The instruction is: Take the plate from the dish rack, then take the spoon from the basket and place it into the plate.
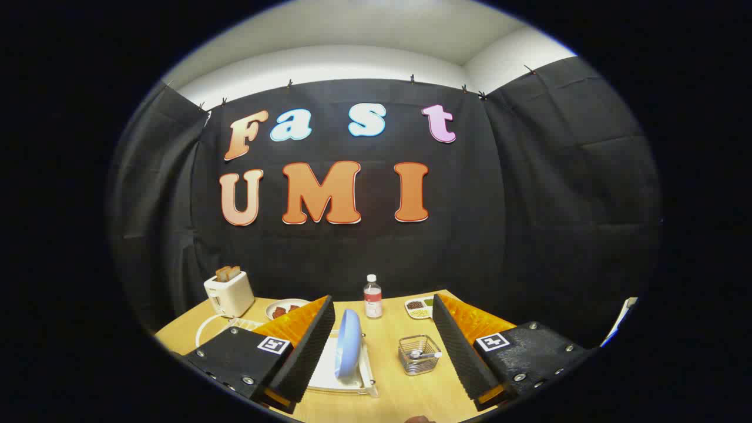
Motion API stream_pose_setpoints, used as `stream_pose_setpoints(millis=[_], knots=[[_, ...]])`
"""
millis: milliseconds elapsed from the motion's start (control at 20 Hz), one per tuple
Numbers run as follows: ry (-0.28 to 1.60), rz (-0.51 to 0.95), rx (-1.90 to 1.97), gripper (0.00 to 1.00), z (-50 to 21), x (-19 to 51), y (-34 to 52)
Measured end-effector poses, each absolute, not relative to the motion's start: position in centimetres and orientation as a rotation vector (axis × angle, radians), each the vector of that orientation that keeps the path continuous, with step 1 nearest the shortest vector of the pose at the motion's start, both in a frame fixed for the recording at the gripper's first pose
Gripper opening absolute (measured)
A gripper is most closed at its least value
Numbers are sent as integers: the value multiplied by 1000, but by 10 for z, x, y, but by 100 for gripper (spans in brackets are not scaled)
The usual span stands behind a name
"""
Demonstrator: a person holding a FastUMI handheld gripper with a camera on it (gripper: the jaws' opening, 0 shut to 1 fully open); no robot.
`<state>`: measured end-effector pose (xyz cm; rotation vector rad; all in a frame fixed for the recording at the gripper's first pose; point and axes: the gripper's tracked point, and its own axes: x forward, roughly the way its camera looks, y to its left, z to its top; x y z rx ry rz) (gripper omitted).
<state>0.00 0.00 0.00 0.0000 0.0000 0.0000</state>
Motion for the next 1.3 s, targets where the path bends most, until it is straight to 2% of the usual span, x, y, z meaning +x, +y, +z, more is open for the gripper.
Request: stream_pose_setpoints(millis=[650, 950, 1300], knots=[[49, 25, 24, 99, 3, -9, 17], [57, 1, -3, 99, 2, 1, 8], [154, 75, -49, 99, -23, 36, 31]])
